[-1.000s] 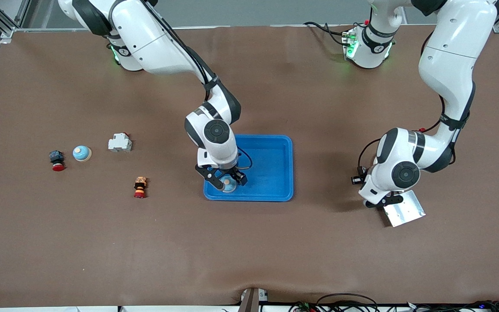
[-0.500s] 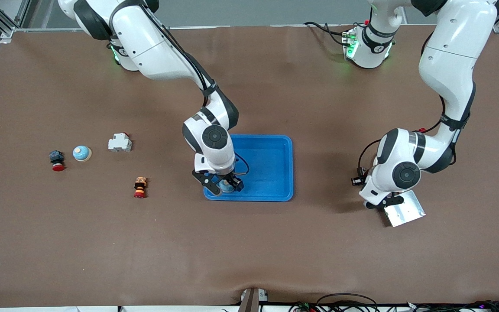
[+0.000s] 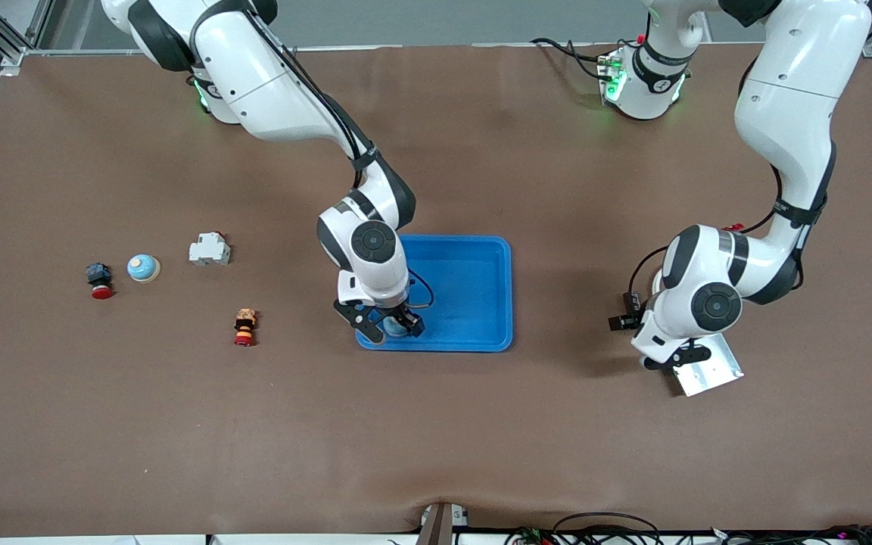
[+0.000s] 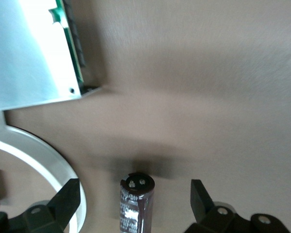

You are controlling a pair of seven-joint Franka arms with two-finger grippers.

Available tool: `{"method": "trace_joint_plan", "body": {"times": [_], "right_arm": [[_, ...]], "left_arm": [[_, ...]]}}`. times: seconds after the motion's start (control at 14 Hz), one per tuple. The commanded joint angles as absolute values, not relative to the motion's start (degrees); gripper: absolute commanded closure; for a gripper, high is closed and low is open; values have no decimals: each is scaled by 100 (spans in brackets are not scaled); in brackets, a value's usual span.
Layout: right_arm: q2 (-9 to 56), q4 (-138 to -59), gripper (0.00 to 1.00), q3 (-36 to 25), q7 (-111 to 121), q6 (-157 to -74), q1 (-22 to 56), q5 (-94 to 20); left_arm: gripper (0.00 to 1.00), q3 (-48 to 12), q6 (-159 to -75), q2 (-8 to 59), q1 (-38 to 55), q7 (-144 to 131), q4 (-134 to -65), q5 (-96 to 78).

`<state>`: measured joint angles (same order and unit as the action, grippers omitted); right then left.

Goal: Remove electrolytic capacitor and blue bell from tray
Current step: 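Set the capacitor by the bracket while the right gripper grasps the other bell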

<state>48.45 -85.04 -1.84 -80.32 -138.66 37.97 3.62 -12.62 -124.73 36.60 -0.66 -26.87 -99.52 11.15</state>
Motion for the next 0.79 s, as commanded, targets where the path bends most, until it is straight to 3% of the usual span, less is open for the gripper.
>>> {"method": "trace_joint_plan", "body": {"times": [0.0, 0.21, 0.36, 0.5, 0.64, 0.71], "right_arm": [[4939, -8271, 2, -123, -7989, -13764, 3718, 492], [4939, -8271, 11, -123, -7989, -13764, 3718, 492], [4939, -8271, 28, -123, -7980, -13764, 3718, 492], [4939, -8271, 52, -123, -7972, -13764, 3709, 483], [4931, -8271, 90, -123, -7972, -13764, 3709, 448], [4931, -8271, 100, -123, -7972, -13755, 3718, 422]], "left_arm": [[0, -1353, -12016, 3139, -306, -2655, -10046, 1108], [0, -1362, -11638, 2726, -605, -2410, -10098, 1107], [0, -1371, -11296, 2427, -921, -1482, -10099, 1099], [0, -1432, -10900, 2163, -1378, -619, -10099, 924], [0, -1441, -10592, 1874, -1774, 154, -10107, 827], [0, -1441, -10408, 1715, -1923, 463, -10116, 757]]}}
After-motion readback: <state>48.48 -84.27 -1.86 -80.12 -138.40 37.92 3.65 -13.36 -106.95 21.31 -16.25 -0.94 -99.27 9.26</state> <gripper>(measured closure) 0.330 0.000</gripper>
